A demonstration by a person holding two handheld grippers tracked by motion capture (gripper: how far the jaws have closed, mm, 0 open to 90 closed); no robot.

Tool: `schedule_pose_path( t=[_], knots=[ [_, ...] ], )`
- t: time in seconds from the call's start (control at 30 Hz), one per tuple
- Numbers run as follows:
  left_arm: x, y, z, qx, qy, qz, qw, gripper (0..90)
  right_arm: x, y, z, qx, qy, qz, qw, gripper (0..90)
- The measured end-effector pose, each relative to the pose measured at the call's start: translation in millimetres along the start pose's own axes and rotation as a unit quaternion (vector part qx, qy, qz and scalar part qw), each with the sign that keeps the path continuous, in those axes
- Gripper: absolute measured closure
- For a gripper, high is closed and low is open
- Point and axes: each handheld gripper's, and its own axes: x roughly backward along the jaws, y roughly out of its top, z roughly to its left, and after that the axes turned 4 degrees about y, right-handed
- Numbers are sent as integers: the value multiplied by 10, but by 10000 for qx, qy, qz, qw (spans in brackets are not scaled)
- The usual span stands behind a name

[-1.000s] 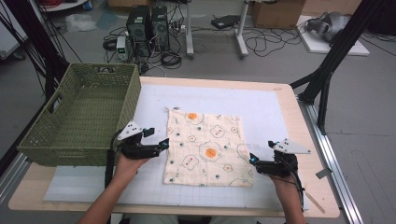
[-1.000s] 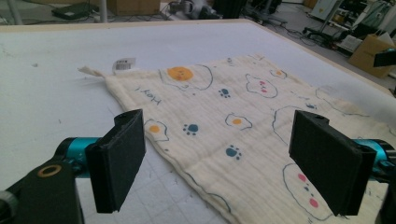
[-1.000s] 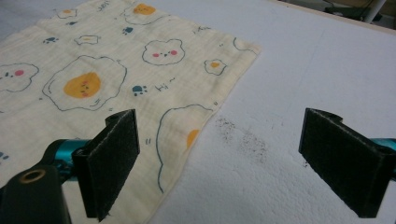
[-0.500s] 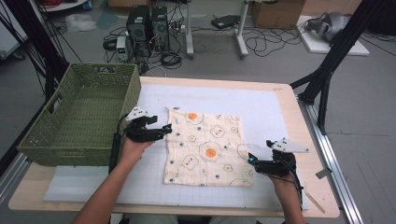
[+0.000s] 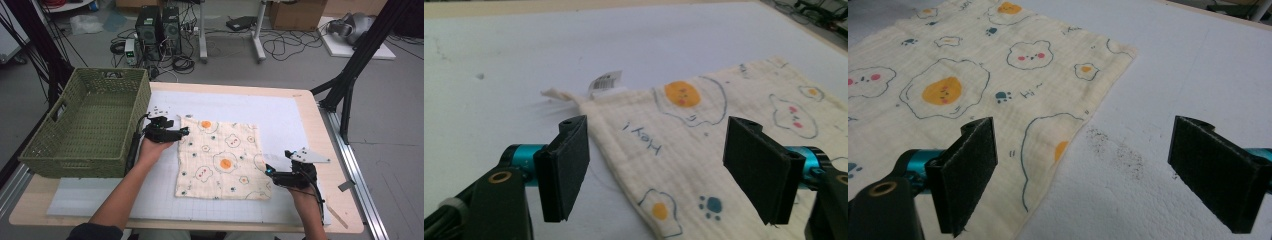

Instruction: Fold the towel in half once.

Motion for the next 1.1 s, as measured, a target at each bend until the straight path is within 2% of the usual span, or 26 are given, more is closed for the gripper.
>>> schedule_pose_path(
  t=[0.07,0.17,0.3,0.43,0.53,0.63,0.77,0.87,0.97,1.03,1.1],
  knots=[
    [-24,12,20,38,48,48,10000,285,-7,-3,-7,-13,-3,-14,10000,116],
    [-56,76,10,-43,55,32,10000,290,-13,-9,-11,-35,-2,22,10000,116],
    [-154,131,-2,-124,126,146,9997,306,-16,-8,-12,-49,18,28,10000,116],
    [-276,157,3,-169,333,351,9987,326,-15,-9,-10,-25,28,19,10000,116],
    [-331,179,-12,-148,438,435,9980,385,-11,-9,-15,-33,26,10,10000,116],
    [-381,156,-16,-207,583,434,9971,442,-9,-9,-18,-49,20,-5,10000,116],
    [-447,94,6,-269,641,641,9955,470,-8,-15,-21,-60,30,21,10000,116],
    [-466,75,-6,-404,627,723,9946,490,-9,-20,-25,-84,29,35,10000,116],
    [-475,58,-43,-732,711,771,9918,517,-14,-20,-30,-86,30,37,10000,116],
    [-474,56,-52,-829,709,770,9910,544,-17,-22,-33,-71,32,52,10000,116],
    [-466,54,-64,-958,641,783,9902,626,-22,-20,-29,-85,28,59,9999,116]
  ],
)
